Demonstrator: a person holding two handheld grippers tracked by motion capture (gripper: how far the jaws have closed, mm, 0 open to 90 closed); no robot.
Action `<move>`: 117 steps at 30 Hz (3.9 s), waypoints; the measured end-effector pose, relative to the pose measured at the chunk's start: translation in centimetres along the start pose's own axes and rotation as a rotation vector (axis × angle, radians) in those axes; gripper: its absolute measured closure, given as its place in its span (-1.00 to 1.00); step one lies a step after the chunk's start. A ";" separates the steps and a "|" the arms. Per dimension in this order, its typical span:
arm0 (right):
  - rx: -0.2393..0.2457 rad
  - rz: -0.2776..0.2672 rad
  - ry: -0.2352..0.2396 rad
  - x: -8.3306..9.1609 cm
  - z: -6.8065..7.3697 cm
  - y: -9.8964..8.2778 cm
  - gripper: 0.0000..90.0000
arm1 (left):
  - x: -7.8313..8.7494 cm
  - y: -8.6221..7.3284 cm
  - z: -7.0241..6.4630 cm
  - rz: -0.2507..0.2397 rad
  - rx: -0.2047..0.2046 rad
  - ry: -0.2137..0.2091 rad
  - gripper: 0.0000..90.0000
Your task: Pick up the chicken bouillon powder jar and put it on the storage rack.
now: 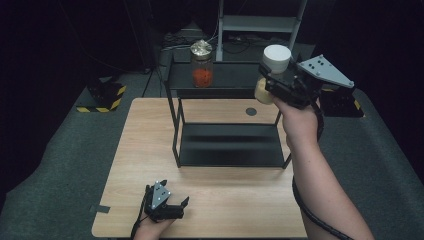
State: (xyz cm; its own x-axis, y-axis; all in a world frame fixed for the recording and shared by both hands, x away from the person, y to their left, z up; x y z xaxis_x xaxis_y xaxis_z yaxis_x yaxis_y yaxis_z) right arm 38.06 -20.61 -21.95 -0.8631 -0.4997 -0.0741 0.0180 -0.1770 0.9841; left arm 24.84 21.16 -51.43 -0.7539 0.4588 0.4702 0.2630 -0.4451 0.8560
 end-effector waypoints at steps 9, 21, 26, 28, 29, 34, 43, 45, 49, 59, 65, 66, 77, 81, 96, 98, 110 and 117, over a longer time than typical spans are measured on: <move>-0.015 0.005 -0.029 -2.0 -0.6 0.2 -0.25 | 0.0 0.0 0.0 -0.002 0.010 0.000 -0.98; 0.017 0.007 -0.053 -4.3 -0.7 0.4 -0.25 | 0.2 -0.3 0.2 -0.018 0.023 -0.006 -0.98; 0.004 0.006 -0.057 -5.1 -1.0 0.2 -0.25 | 0.2 -0.3 0.2 -0.022 0.023 -0.006 -0.98; 0.002 0.006 -0.059 -5.4 -1.1 0.1 -0.25 | 0.2 -0.3 0.2 -0.024 0.023 -0.006 -0.98; -0.001 0.005 -0.060 -5.4 -1.1 0.1 -0.25 | 0.2 -0.3 0.2 -0.025 0.023 -0.005 -0.98; -0.017 -0.003 -0.068 -6.0 -1.5 -0.1 -0.25 | 0.3 -0.4 0.2 -0.028 0.023 -0.005 -0.98; -0.017 0.002 -0.066 -6.8 -1.7 -0.7 -0.25 | 0.4 -0.5 0.2 -0.034 0.027 -0.008 -0.98; -0.017 0.005 -0.065 -6.9 -1.7 -0.8 -0.25 | 0.4 -0.5 0.2 -0.036 0.029 -0.008 -0.98; -0.020 0.003 -0.065 -7.0 -1.7 -0.8 -0.25 | 0.4 -0.5 0.2 -0.037 0.028 -0.008 -0.98; -0.023 -0.010 -0.065 -6.9 -1.9 -1.1 -0.26 | 0.4 -0.5 0.2 -0.039 0.026 -0.010 -0.98; -0.027 -0.007 -0.066 -6.9 -1.9 -1.0 -0.26 | 0.4 -0.5 0.3 -0.038 0.027 -0.012 -0.98; -0.027 -0.008 -0.068 -6.9 -1.8 -1.0 -0.26 | 0.4 -0.5 0.3 -0.038 0.027 -0.011 -0.98; -0.032 0.007 -0.062 -7.1 -1.5 -0.7 -0.51 | 0.4 -0.5 0.3 -0.039 0.027 -0.013 -0.98; -0.035 0.010 -0.086 -7.1 -1.1 -0.7 -0.87 | 0.4 -0.5 0.3 -0.038 0.026 -0.013 -0.98; -0.029 0.005 -0.059 -5.4 -0.6 -0.8 -1.00 | 0.4 -0.4 0.2 -0.030 0.017 -0.010 -0.98; -0.031 0.002 -0.054 -5.0 -0.5 -0.8 -1.00 | 0.4 -0.4 0.1 -0.030 0.014 -0.010 -0.98; -0.015 -0.007 -0.027 -2.3 -0.3 -1.6 -1.00 | 0.4 -0.4 0.1 -0.028 0.015 -0.005 -0.98; 0.013 -0.005 -0.008 -0.6 -0.1 -2.3 -1.00 | 0.3 -0.4 -0.1 -0.027 0.011 -0.002 -0.98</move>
State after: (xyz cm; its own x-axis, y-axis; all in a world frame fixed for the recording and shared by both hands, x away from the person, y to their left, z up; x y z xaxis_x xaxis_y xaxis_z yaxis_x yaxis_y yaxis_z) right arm 38.59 -20.00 -24.16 -0.8671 -0.4921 -0.0777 0.0074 -0.1686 0.9857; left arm 24.45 21.43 -51.58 -0.7592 0.4723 0.4478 0.2498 -0.4239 0.8706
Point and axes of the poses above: each handheld gripper's, and its own axes: x roughly backward along the jaws, y roughly out of its top, z roughly to its left, the point moved 8 cm from there along -x, roughly forward along the jaws, and after that the axes turned 12 degrees about -x, right-handed, at the moved point
